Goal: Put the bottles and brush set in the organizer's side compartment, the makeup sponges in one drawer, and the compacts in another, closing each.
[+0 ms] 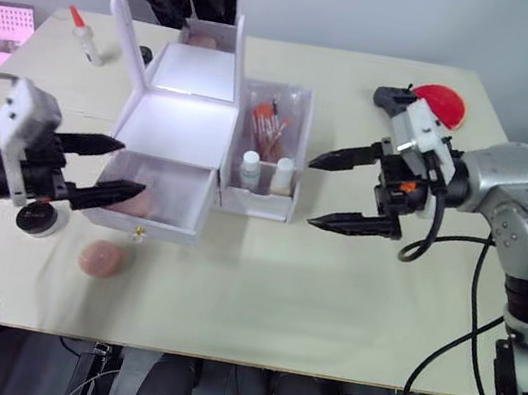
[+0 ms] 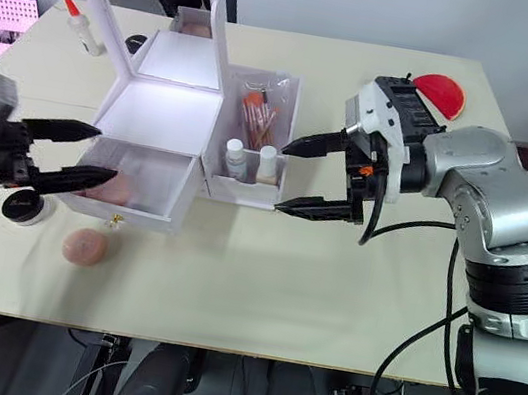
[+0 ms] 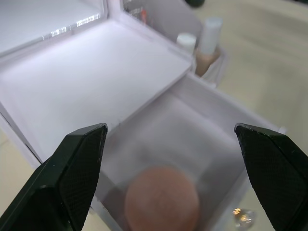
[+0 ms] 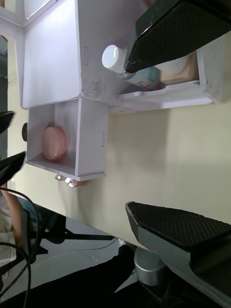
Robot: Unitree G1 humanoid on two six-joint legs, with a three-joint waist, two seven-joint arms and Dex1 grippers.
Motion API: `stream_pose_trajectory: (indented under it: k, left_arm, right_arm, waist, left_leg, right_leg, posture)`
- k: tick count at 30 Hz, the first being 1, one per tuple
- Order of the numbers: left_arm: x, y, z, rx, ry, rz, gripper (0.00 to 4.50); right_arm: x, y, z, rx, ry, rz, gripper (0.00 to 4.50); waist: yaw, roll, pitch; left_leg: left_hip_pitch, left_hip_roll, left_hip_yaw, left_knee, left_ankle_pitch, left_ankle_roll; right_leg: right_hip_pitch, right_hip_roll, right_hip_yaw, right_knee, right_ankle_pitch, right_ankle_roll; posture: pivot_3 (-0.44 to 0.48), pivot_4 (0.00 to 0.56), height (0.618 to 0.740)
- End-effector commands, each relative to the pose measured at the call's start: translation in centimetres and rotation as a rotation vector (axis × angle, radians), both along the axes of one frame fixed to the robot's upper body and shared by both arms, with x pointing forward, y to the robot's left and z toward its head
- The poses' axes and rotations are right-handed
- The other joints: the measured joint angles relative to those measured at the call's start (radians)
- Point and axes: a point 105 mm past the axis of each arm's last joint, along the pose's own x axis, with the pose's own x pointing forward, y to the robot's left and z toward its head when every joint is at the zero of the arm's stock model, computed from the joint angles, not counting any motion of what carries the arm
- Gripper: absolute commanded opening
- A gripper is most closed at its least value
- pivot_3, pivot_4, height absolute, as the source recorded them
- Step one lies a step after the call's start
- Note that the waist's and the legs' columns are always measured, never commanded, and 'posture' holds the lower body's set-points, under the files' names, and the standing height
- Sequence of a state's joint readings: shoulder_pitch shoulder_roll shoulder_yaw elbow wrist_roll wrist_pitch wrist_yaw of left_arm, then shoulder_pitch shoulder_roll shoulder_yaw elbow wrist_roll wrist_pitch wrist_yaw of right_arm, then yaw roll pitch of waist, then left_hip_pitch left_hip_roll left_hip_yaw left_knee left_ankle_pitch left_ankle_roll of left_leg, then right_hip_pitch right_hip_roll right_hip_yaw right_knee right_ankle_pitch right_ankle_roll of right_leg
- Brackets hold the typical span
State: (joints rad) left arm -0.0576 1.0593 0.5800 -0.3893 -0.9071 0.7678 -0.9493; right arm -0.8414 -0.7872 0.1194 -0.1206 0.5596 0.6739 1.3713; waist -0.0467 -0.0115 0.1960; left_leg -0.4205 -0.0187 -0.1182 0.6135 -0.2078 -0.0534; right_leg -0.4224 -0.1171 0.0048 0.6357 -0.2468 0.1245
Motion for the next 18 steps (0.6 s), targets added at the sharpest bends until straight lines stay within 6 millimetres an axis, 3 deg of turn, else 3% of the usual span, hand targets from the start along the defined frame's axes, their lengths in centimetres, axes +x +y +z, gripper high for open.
stream_pose_trajectory:
  k: [1, 4, 9, 14, 18]
  left_arm:
    - [-2.5, 1.3, 1.5, -0.051, -0.045, 0.053, 4.45]
    - [-5.6, 4.1, -0.6, -0.066, -0.005, 0.239, 4.45]
    - [-9.8, 6.1, -3.6, -0.027, 0.01, 0.448, 4.45]
    - [-12.6, 5.8, -7.1, 0.014, 0.045, 0.571, 4.45]
    - [-13.5, 4.9, -9.1, 0.009, 0.023, 0.641, 4.45]
  right_arm:
    - [0.6, 0.4, 0.9, 0.002, -0.061, 0.025, 4.5]
    - [1.6, 1.0, 1.1, 0.003, -0.083, 0.049, 4.5]
    - [1.8, 1.5, 2.2, 0.003, -0.092, 0.132, 4.5]
    - [1.8, 2.5, 3.8, 0.032, -0.061, 0.16, 4.5]
    - [1.0, 2.8, 4.5, 0.015, -0.068, 0.177, 4.5]
  waist:
    - [-0.003, 0.0, 0.0]
    - [-0.021, 0.0, 0.0]
    - [-0.014, -0.002, 0.0]
    - [-0.001, -0.004, -0.001]
    - [0.009, -0.005, -0.002]
  left_leg:
    - [0.0, 0.0, 0.0, 0.0, 0.0, 0.0]
    - [0.002, 0.0, 0.004, -0.001, 0.0, 0.0]
    - [0.003, 0.0, 0.005, 0.001, 0.0, 0.0]
    - [0.008, 0.0, 0.007, 0.001, 0.0, -0.001]
    - [0.01, 0.0, 0.008, 0.001, -0.001, -0.002]
  right_leg:
    - [0.0, 0.0, 0.0, 0.0, 0.0, 0.0]
    - [0.0, 0.0, 0.004, 0.0, 0.0, 0.0]
    - [0.001, 0.0, 0.006, 0.0, -0.001, -0.003]
    - [0.007, 0.0, 0.007, -0.004, 0.001, -0.005]
    - [0.011, -0.001, 0.008, -0.007, 0.001, -0.005]
  posture:
    - [0.0, 0.15, 0.74]
    - [0.0, 0.15, 0.74]
    - [0.0, 0.15, 0.74]
    - [0.0, 0.15, 0.74]
    - [0.0, 0.15, 0.74]
